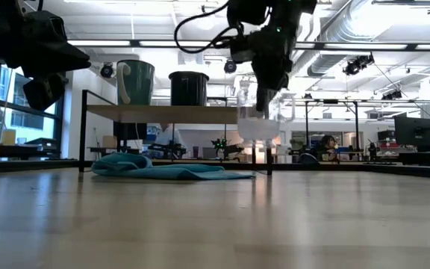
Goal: Stack small to large cups/mugs on shelf
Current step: Put the transparent mug on the shelf
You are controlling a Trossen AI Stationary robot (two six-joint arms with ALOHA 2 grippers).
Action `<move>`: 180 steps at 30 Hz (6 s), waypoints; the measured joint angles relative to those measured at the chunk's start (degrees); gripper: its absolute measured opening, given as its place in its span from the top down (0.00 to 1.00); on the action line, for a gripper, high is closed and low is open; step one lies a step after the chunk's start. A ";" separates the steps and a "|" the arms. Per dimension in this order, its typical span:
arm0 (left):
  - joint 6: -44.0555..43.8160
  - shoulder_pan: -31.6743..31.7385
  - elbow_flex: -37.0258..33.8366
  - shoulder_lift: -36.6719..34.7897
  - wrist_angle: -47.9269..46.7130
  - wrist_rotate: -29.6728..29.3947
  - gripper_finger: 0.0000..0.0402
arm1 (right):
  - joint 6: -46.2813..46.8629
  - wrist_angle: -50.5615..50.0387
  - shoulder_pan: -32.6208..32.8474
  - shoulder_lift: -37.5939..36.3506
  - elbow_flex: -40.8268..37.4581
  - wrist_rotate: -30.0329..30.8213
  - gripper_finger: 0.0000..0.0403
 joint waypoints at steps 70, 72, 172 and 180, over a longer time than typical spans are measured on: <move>0.00 0.01 0.00 0.01 -0.35 -0.04 0.94 | 25.92 -15.54 -20.06 1.73 28.09 1.16 1.00; -0.01 0.01 0.00 -0.02 -0.50 -0.28 0.94 | 25.92 -15.04 -20.17 1.70 28.09 1.19 1.00; -1.31 0.00 0.00 -0.04 -0.03 -1.40 0.94 | 18.18 -26.26 -22.62 17.62 45.92 2.10 1.00; -1.29 0.00 -0.01 -0.04 -0.20 -1.29 0.94 | 17.09 -25.40 -22.62 17.72 45.92 -0.52 1.00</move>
